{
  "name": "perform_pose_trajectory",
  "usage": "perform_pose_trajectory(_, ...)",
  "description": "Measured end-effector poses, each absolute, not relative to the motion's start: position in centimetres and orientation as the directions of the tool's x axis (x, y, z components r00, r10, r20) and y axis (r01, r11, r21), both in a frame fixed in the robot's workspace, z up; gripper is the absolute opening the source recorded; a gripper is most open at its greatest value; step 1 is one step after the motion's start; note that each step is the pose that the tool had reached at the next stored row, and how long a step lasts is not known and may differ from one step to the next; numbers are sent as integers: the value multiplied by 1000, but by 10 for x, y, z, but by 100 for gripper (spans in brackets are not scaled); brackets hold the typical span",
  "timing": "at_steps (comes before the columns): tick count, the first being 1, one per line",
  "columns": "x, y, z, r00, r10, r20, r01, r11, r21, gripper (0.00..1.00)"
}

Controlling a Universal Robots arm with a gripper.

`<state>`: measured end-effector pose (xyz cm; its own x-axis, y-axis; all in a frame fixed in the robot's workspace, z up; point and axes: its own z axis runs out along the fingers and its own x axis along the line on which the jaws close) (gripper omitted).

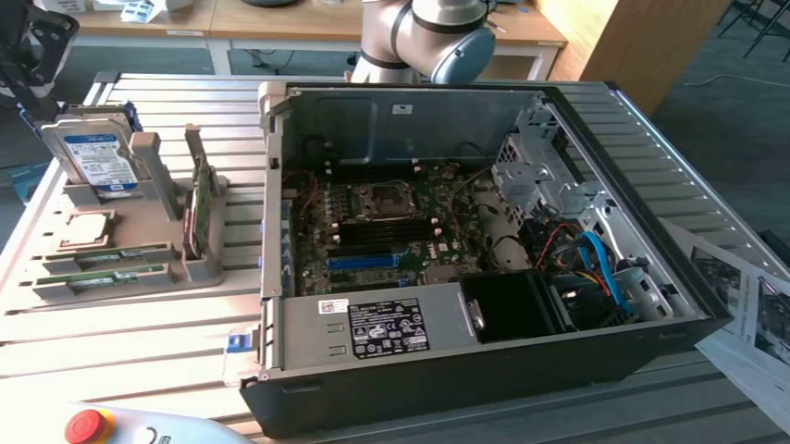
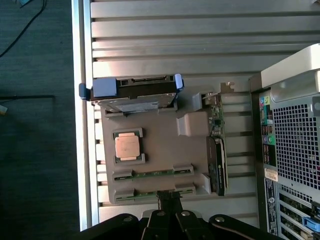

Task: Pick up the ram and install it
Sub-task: 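Reach for the ram, then pick up the ram and move it above insertion slot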

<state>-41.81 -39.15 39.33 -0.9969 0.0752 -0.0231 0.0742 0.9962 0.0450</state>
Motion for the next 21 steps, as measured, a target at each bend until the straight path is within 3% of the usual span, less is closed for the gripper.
perform_pose_trajectory(21,-418,-392,393,-999,37,-23,36,998,45,10)
